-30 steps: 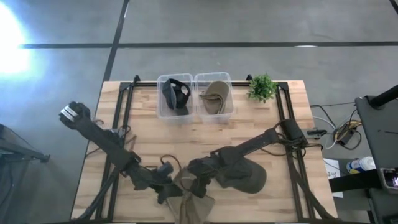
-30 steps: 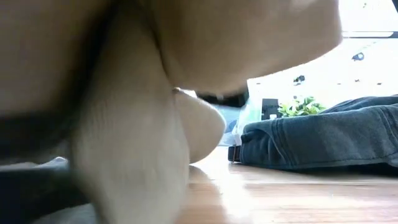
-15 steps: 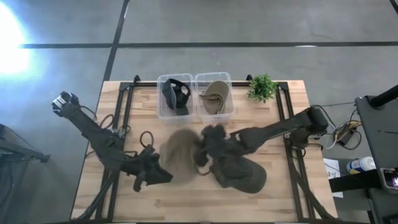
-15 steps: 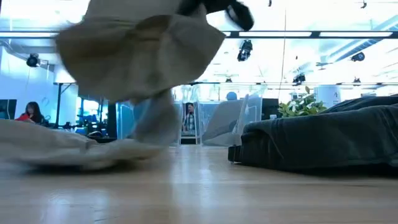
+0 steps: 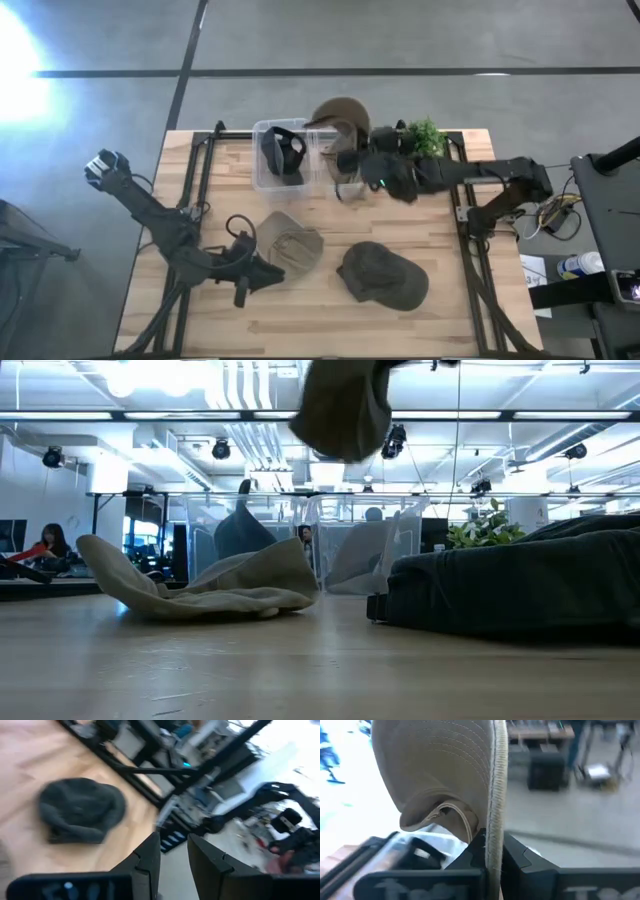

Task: Pick & Place hat
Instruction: Put the bottom brown cap into the right transparent bin, then put the brown cap into the right transparent container

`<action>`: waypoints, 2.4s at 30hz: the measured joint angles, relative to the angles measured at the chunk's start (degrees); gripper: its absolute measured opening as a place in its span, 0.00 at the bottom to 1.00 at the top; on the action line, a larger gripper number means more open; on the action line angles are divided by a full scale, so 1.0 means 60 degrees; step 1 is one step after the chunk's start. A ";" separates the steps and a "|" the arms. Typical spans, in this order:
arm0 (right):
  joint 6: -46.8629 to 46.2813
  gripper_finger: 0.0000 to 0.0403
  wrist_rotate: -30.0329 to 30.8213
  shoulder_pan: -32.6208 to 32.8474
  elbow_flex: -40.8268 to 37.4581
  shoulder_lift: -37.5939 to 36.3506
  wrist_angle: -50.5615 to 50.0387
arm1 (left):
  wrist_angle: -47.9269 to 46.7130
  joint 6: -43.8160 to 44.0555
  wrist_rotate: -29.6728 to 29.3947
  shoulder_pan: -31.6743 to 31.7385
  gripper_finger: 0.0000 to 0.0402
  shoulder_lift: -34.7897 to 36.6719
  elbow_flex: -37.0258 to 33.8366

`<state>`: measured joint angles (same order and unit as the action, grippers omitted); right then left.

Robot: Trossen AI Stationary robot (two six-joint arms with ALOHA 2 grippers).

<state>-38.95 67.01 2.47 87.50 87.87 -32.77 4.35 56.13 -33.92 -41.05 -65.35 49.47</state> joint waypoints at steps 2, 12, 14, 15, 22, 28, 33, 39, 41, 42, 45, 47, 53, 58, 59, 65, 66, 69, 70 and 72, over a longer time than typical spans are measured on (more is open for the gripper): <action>-0.1318 0.03 -0.0937 -0.0846 -0.0016 0.0128 -0.0823 | -0.0343 0.0176 -0.0357 0.0003 0.23 -0.0047 0.0000; -0.4590 0.03 -0.4217 -0.2789 -0.0973 0.1516 -0.1562 | -0.0912 0.0478 -0.0468 0.0016 0.23 -0.0050 -0.0004; -0.4961 0.03 -0.4425 -0.2833 -0.1209 0.1743 -0.1555 | -0.0913 0.0478 -0.0469 0.0020 0.23 -0.0050 -0.0004; -0.5051 0.03 -0.4667 -0.2872 -0.1348 0.1833 -0.1554 | -0.0906 0.0478 -0.0473 0.0020 0.23 -0.0050 -0.0004; -0.5386 0.03 -0.5582 -0.3011 -0.2106 0.2311 -0.1386 | -0.0982 0.0474 -0.0531 0.0027 0.23 -0.0046 -0.0004; -0.4487 0.05 -0.5938 -0.2957 -0.2044 0.2285 -0.1444 | -0.1061 0.0467 -0.0618 0.0071 0.23 -0.0046 -0.0004; -0.3524 0.18 -0.6044 -0.3012 -0.1784 0.2079 -0.1433 | -0.1073 0.0467 -0.0622 0.0129 0.23 -0.0046 -0.0004; -0.2215 0.37 -0.5904 -0.2637 -0.1381 0.1338 -0.1329 | -0.1230 0.0464 -0.0620 0.0142 0.23 -0.0046 -0.0004; -0.1048 0.41 -0.5911 -0.2306 -0.1370 0.1014 -0.1166 | -0.1361 0.0476 -0.0618 0.0144 0.23 -0.0046 -0.0004; -0.0476 0.43 -0.5952 -0.2098 -0.1370 0.0796 -0.1089 | -0.1427 0.0482 -0.0617 0.0144 0.23 -0.0046 -0.0004; 0.1021 0.46 -0.6511 -0.1390 -0.1378 0.0156 -0.1057 | -0.1741 0.0596 -0.0616 0.0144 0.23 -0.0046 -0.0004; 0.1554 0.46 -0.7257 -0.0907 -0.1442 -0.0136 -0.1282 | -0.2090 0.0715 -0.0608 0.0159 0.23 -0.0046 -0.0007; 0.0449 0.45 -0.8794 0.0573 -0.1722 -0.0385 -0.2431 | -0.3554 0.1411 -0.0482 0.0461 0.23 -0.0259 -0.0018; -0.1869 0.43 -0.9248 0.1501 -0.2685 -0.0045 -0.2120 | -0.3923 0.1564 0.0856 0.1051 0.23 -0.1234 -0.0018; -0.2187 0.42 -0.9268 0.1650 -0.2902 0.0059 -0.1758 | -0.3912 0.1539 0.1090 0.1172 0.23 -0.1495 -0.0018; -0.2498 0.41 -0.9462 0.2274 -0.3792 0.0883 0.1312 | -0.3962 0.1518 0.1538 0.1605 0.23 -0.3141 -0.0022; -0.2556 0.41 -0.9469 0.2297 -0.3828 0.1015 0.1516 | -0.3955 0.1573 0.1559 0.1633 0.23 -0.3388 -0.0022; -0.2864 0.41 -0.9465 0.2300 -0.3828 0.1345 0.1520 | -0.3971 0.1688 0.2010 0.1649 0.23 -0.4114 -0.0022; -0.2921 0.41 -0.9466 0.2296 -0.3796 0.1442 0.1468 | -0.4016 0.1691 0.2452 0.1635 0.23 -0.4320 -0.0022; -0.2930 0.41 -0.9476 0.2293 -0.3692 0.1602 0.1511 | -0.4375 0.1832 0.3526 0.1512 0.23 -0.4676 -0.0022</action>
<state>-56.53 10.15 16.23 65.35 97.48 -23.70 -21.90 67.12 -12.76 -31.98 -93.40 49.34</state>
